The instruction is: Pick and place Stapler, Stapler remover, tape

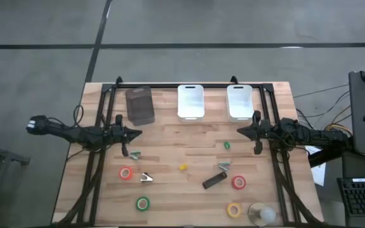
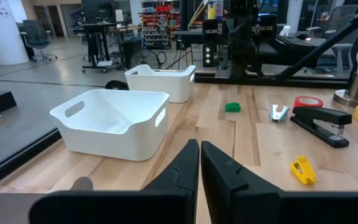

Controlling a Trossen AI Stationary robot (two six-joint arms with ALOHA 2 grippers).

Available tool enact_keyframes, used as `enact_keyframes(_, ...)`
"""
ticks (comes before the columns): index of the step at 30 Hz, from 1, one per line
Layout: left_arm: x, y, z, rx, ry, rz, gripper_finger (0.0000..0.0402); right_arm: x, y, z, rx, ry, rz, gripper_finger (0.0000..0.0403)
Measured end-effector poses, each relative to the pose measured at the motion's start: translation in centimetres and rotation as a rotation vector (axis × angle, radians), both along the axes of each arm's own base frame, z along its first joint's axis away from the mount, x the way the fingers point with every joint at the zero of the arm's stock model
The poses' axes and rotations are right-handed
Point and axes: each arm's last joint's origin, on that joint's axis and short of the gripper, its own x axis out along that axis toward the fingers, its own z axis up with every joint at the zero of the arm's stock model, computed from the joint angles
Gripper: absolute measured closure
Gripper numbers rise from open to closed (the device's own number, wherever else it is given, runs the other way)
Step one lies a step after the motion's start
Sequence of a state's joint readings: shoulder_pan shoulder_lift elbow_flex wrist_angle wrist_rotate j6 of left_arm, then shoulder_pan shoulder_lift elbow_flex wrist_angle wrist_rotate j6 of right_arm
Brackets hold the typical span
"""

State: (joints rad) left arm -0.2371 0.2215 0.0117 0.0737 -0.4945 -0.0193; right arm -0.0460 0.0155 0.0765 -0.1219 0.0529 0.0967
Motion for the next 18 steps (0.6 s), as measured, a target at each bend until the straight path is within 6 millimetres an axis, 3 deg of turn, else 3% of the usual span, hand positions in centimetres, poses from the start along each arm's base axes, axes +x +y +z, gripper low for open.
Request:
enact_keyframes(13,0.00,0.00,0.00,0.000,0.000,0.000,0.0380,0.00,-0.01,0.00,-0.025,0.002,0.000,0.0394)
enact_keyframes(18,0.00,0.00,0.01,0.000,0.000,0.000,0.0380,0.01,-0.01,0.04,0.197,-0.025,-0.014,0.0394)
